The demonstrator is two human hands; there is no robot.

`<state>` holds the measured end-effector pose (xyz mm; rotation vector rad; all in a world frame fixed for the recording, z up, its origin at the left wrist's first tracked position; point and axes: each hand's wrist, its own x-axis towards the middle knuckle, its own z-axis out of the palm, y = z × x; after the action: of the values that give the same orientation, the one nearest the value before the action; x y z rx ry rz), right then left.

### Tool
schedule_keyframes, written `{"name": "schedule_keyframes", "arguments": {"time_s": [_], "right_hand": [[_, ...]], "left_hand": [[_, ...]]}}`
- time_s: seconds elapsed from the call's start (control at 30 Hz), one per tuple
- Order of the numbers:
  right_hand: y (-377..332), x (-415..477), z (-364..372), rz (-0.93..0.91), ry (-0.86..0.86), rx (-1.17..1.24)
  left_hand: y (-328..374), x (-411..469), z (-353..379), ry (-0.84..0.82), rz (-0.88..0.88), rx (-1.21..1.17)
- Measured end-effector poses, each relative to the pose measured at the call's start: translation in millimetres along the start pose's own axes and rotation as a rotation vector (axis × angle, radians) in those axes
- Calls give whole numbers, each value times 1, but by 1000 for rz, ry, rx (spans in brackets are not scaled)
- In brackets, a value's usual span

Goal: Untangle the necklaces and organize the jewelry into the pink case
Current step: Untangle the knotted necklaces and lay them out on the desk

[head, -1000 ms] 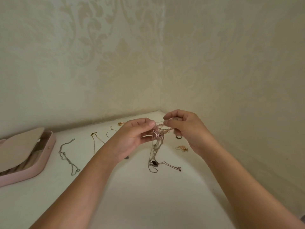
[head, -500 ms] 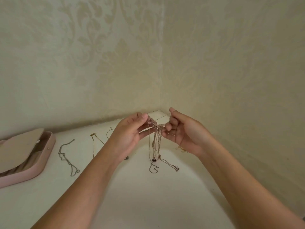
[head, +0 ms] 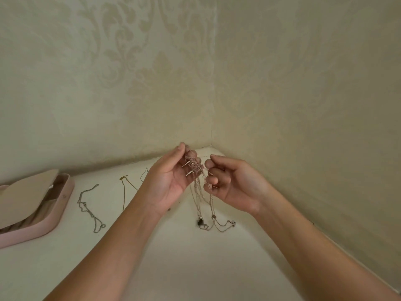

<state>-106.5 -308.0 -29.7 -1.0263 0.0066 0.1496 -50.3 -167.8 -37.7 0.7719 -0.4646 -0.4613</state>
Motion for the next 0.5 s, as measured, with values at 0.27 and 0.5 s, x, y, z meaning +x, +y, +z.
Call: {"name": "schedule_keyframes", "arguments": {"time_s": [0.27,0.5], "right_hand": [[-4,-3,-9,-183,54,-314],[-2,-11,-2,-249,50,-936]], "left_hand": [[9,-1,-1,145,76,333],[3,-6,-1,190,184,821]]}}
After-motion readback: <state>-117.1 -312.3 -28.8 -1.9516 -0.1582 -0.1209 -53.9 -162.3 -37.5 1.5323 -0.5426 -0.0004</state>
